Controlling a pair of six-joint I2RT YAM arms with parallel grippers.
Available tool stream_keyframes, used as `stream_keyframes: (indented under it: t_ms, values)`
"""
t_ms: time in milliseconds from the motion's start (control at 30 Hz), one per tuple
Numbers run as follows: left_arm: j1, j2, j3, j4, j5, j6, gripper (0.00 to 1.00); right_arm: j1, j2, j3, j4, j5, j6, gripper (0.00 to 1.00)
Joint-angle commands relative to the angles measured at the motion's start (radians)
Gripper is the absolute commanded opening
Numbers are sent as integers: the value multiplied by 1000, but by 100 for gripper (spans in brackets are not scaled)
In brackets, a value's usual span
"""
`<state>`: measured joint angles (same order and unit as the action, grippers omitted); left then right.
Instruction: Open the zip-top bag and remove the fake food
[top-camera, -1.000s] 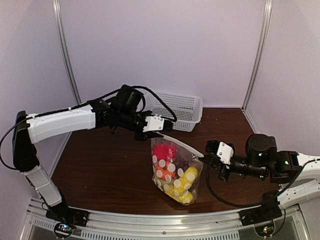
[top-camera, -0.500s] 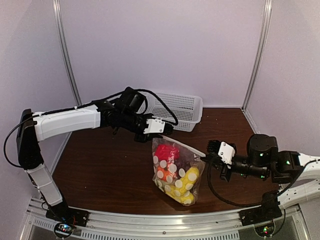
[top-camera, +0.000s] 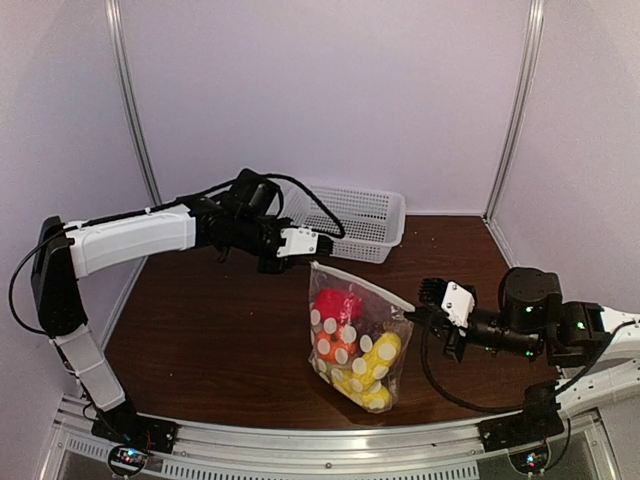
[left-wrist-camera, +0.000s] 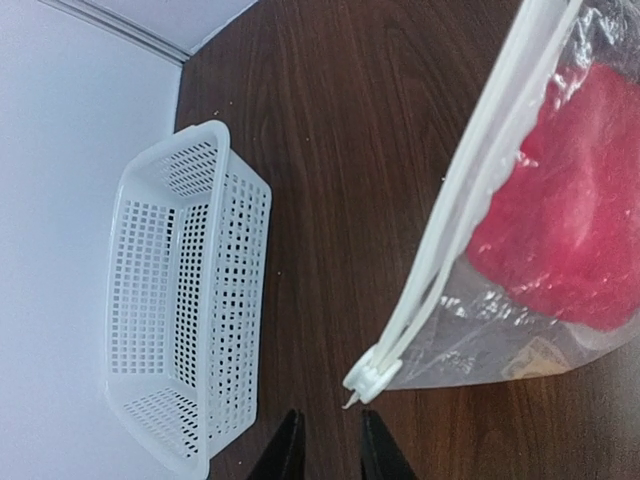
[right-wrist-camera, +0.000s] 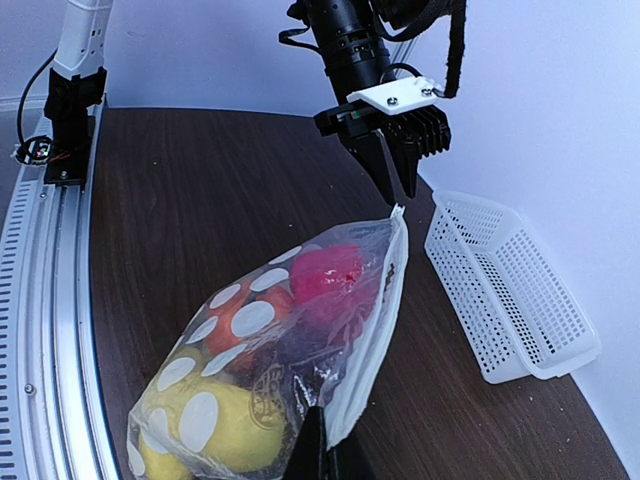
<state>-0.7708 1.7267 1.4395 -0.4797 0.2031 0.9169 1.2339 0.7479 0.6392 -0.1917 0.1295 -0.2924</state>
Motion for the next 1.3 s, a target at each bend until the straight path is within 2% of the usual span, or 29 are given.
stream_keyframes:
  t_ms: [0,167,500,667,867,1000,1267]
  values:
    - [2,-40,3,21,37,4,24,8,-7,32,17,15,-7,0]
    - [-50,-88,11,19,84,15,39,9,5,39,21,12,-11,0]
    - [-90,28,64,20,216,-6,42,9,16,39,34,27,-16,0]
    - [-95,78,106,-26,252,0,30,9,-4,30,39,43,-14,0]
    - [-97,95,141,-26,246,0,1,9,-26,10,59,102,5,0]
    - [-97,94,154,69,182,-12,0,7,-51,15,61,236,21,0]
    - [-99,121,225,250,161,-15,0,4,-76,90,-3,445,-31,0]
